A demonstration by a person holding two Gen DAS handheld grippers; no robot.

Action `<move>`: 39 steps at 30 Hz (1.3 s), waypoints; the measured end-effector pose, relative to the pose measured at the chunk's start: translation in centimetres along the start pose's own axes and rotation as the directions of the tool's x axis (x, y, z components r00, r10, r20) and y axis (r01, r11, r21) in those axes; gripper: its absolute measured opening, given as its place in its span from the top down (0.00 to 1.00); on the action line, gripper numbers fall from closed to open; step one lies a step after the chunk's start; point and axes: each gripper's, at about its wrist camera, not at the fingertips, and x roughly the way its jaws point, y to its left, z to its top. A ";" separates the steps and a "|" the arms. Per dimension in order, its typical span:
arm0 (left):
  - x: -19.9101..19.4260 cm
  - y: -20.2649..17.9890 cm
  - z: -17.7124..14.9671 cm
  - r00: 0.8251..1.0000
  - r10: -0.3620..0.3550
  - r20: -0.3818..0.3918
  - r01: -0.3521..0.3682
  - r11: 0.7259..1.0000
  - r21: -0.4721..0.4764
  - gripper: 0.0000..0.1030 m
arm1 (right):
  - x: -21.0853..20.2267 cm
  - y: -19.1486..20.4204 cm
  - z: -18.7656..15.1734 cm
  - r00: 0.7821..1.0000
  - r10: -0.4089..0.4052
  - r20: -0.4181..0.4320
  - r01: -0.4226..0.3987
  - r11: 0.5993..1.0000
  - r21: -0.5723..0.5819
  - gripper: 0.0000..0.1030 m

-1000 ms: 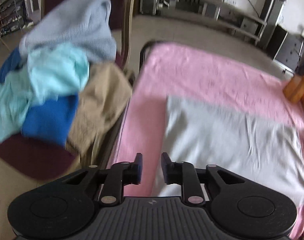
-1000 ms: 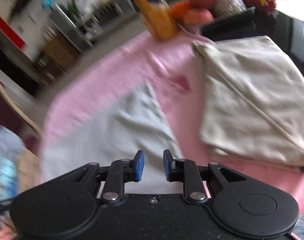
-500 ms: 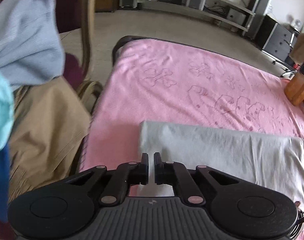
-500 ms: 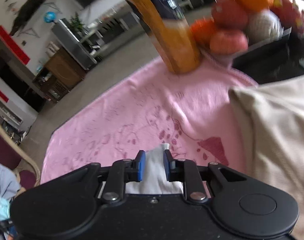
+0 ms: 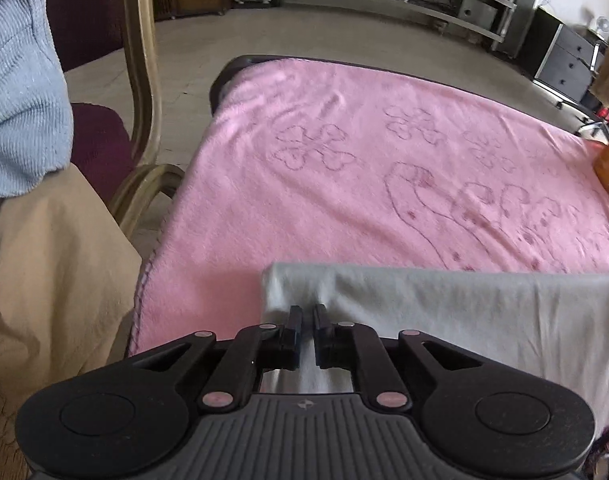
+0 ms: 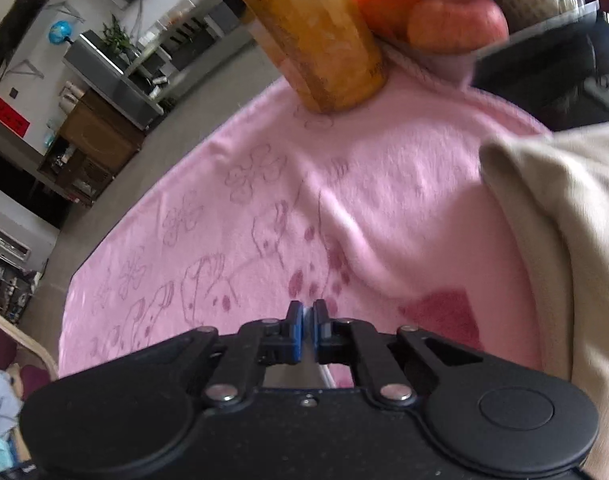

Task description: Fold clothes

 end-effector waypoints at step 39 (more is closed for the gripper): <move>-2.2 0.1 -4.2 0.986 -0.153 -0.067 0.145 0.983 -0.112 0.82 | -1.6 1.9 -6.0 0.943 0.205 -0.263 -0.213 0.977 -0.003 0.92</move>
